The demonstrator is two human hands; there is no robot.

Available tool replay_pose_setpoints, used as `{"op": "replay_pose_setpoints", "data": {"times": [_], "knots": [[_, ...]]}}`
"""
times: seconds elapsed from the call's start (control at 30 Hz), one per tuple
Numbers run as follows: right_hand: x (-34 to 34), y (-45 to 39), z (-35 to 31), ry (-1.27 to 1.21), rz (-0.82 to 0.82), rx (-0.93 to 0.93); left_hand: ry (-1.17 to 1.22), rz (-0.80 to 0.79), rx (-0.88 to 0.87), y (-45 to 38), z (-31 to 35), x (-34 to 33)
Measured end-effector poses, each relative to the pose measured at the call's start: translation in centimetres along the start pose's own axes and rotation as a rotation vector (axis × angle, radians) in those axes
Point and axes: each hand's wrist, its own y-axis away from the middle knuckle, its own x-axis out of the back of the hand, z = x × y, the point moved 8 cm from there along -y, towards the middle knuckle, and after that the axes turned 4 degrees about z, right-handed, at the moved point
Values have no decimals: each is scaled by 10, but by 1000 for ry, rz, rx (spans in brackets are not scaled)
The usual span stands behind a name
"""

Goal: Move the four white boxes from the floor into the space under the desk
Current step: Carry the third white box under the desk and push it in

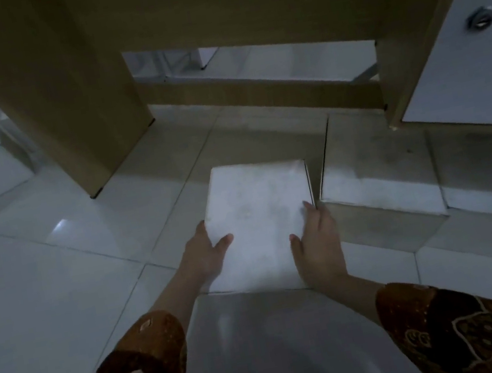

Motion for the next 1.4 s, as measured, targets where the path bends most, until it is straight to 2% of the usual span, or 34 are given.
{"op": "replay_pose_setpoints", "data": {"times": [0.1, 0.2, 0.3, 0.4, 0.73, 0.93, 1.2, 1.4], "knots": [[-27, 12, -28, 223, -142, 311, -134, 86, -230, 15, 19, 5], [-39, 23, -31, 303, -244, 407, -259, -29, -458, 46, 21, -9], [-45, 39, -29, 444, -328, 605, -585, -153, -711, 71, 11, -27], [-49, 47, -26, 556, -337, 729, -733, -130, -781, 65, 9, -32], [-52, 6, -38, 624, -264, 654, -796, -82, -869, 7, 38, -32], [-54, -38, -33, 625, -193, 564, -848, -18, -860, -39, 66, -43], [-63, -91, -14, 647, -127, 392, -775, -81, -819, -94, 105, -62], [-64, -112, -5, 703, -85, 403, -783, -48, -852, -116, 116, -70]]}}
